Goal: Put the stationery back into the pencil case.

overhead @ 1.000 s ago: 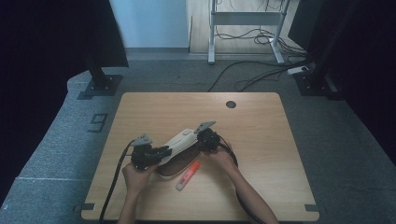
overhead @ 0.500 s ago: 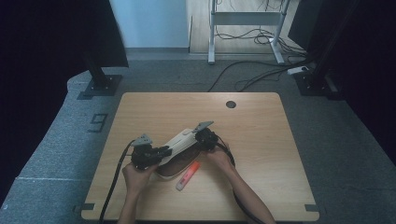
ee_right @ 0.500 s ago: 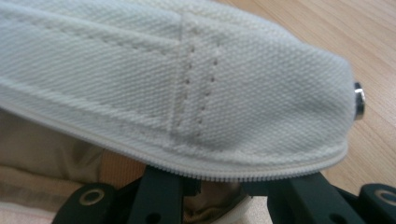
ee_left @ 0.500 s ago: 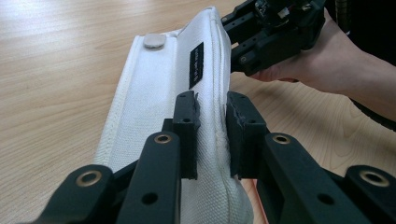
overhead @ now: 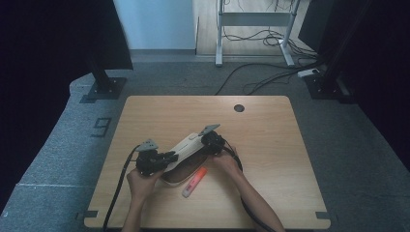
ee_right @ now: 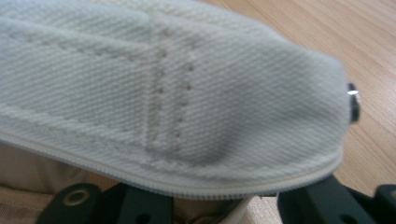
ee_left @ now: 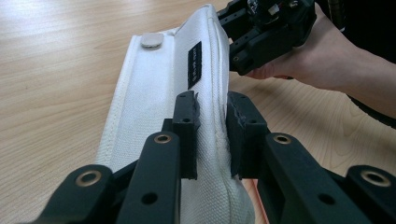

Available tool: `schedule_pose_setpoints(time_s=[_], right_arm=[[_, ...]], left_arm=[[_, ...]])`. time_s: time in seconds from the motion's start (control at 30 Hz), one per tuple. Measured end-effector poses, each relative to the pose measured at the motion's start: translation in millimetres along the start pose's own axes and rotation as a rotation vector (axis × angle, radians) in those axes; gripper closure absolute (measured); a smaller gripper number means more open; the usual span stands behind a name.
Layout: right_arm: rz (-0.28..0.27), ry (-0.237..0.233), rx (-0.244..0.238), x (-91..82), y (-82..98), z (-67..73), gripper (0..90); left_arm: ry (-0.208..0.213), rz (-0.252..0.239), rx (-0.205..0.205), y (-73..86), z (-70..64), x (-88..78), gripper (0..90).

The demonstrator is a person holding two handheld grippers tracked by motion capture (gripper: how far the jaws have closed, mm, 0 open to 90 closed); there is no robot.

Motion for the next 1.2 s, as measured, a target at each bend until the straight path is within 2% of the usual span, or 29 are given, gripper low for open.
schedule_pose_setpoints(time_s=[0.4, 0.77, 0.93, 1.2], right_arm=[[-0.002, -0.012, -0.026, -16.7, 2.4, 5.4, 52.2], [-0.012, -0.02, -0.039, -31.7, 10.3, 14.4, 29.3], [-0.009, -0.027, -0.022, -33.5, 17.5, 21.4, 21.4], [-0.001, -0.047, -0.04, -29.2, 27.5, 33.0, 18.1]], left_arm=[[-0.008, 0.0, -0.001, 0.0, 1.5, -0.1, 74.6], [-0.01, 0.001, -0.002, -0.1, 2.9, -0.8, 74.7], [-0.011, 0.001, -0.002, 0.0, 3.0, -0.9, 74.7], [-0.01, 0.002, -0.002, 0.1, 3.0, -0.7, 74.7]])
Point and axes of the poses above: each handheld gripper's, and its own axes: x roughly forward along the jaws, y roughly out of its underside, z roughly to its left, the point moved 4 cm from there along x, roughly forward along the jaws, and after that the axes turned 9 degrees about -y, right-handed, at the moved point
